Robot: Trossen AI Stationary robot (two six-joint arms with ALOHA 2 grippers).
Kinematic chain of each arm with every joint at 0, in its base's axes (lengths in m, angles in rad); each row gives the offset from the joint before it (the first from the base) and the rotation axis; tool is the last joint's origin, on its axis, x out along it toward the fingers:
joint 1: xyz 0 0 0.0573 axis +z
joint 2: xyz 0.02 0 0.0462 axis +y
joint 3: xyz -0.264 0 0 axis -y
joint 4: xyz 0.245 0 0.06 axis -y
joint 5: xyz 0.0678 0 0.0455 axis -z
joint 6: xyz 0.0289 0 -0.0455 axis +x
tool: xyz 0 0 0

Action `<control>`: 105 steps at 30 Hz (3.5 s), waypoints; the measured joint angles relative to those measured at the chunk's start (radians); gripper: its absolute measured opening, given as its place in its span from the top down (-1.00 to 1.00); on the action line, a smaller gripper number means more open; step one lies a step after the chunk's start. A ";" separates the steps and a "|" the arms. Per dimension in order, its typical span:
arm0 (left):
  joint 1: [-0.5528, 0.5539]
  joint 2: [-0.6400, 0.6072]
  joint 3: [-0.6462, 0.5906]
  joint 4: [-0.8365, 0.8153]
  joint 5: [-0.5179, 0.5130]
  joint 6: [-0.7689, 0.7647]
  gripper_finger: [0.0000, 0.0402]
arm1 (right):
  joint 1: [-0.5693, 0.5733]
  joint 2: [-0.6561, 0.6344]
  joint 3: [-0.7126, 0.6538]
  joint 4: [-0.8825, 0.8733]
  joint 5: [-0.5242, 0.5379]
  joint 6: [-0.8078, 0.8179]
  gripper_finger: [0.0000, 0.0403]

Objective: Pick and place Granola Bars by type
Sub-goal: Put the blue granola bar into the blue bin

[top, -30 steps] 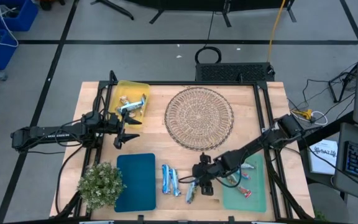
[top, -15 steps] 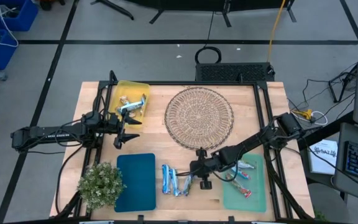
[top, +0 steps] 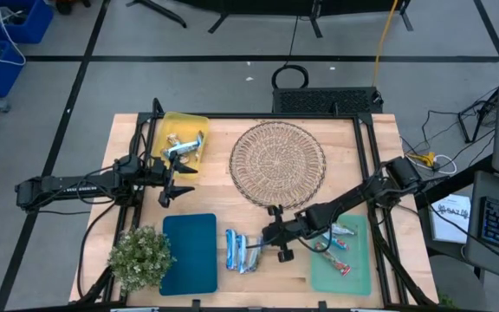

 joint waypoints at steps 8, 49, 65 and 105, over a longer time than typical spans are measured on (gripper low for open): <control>0.000 0.000 0.000 0.000 0.000 0.000 -0.41 | 0.012 -0.069 0.000 -0.022 0.193 -0.084 1.00; 0.000 0.000 0.000 0.000 0.000 0.000 -0.41 | -0.006 0.050 0.000 0.091 0.058 -0.169 -0.35; 0.000 0.000 0.000 0.000 0.000 0.000 -0.41 | -0.024 0.066 0.001 0.093 0.030 -0.136 0.69; 0.000 0.000 0.000 0.000 0.000 0.000 -0.41 | -0.155 -0.231 -0.200 0.863 -0.304 -0.226 1.00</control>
